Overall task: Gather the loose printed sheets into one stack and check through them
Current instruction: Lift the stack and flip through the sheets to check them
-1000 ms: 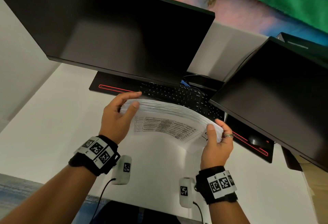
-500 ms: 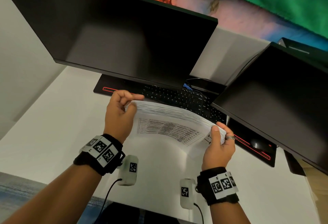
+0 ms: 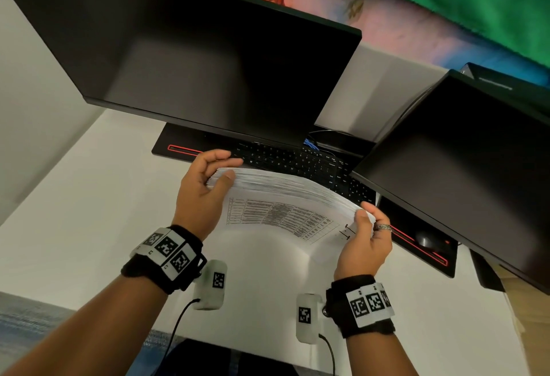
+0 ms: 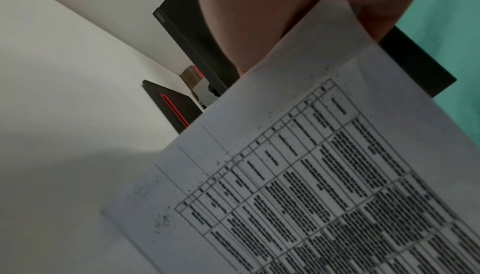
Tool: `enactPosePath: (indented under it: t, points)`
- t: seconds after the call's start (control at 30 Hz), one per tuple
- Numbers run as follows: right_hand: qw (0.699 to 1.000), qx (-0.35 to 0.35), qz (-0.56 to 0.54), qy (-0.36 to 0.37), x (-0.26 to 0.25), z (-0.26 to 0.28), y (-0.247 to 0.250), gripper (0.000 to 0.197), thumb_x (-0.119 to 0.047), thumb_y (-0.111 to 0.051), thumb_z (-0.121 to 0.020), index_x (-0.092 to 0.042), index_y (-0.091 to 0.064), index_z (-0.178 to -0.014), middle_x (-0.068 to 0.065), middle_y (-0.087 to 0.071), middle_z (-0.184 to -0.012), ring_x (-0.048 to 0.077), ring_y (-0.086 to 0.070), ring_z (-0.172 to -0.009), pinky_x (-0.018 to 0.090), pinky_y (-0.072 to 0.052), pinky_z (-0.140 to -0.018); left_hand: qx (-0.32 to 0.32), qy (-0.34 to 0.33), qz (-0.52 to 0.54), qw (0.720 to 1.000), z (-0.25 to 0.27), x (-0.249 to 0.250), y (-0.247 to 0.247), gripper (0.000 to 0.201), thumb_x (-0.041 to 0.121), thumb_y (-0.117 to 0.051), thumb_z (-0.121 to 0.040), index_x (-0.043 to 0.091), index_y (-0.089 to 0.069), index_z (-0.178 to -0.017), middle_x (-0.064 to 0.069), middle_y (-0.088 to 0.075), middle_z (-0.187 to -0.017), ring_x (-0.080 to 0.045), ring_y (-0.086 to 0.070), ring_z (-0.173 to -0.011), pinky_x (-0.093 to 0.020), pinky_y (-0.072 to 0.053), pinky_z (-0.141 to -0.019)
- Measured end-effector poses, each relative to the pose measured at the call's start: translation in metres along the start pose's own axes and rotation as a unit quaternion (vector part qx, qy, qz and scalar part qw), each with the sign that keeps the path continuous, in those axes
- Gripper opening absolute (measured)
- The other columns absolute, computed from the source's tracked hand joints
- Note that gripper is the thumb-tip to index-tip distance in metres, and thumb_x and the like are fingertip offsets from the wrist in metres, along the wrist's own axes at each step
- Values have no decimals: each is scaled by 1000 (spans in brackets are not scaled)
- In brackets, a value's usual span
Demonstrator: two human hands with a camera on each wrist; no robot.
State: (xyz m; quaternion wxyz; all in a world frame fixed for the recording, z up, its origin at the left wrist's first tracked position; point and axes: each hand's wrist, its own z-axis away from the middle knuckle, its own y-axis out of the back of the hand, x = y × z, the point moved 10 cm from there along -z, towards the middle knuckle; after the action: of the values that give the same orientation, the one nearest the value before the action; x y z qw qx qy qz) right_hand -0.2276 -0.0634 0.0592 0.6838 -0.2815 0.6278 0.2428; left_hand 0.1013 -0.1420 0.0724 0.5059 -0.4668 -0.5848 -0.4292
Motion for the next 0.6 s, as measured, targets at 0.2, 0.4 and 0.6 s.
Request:
enactPosePath:
  t: [0.2, 0.4, 0.6]
  points:
    - [1000, 0, 14, 4, 6, -2, 4, 23, -8, -52, -98, -23, -67, -105, -3, -65, -95, 0, -65, -81, 15, -52, -69, -33, -29, -73, 996, -2, -1, 2, 21, 14, -53, -101, 18, -59, -121, 22, -71, -108, 3, -64, -102, -7, -48, -79]
    - [998, -54, 23, 17, 5, 2, -4, 41, -7, -71, -87, -21, -56, -123, -3, -62, -105, -1, -66, -87, 12, -53, -70, -85, 17, -14, 996, 3, -11, -4, 57, 41, -64, -85, 21, -48, -135, 19, -69, -111, -6, -68, -102, -18, -55, -80]
    - [990, -125, 46, -39, 20, 3, -13, 83, 7, -82, -72, -26, -45, -138, -8, -59, -114, 2, -68, -95, 18, -58, -76, -178, 107, 14, 978, 7, -36, -9, 120, 13, -97, -45, 35, -33, -144, 3, -55, -125, -22, -65, -109, -38, -62, -77]
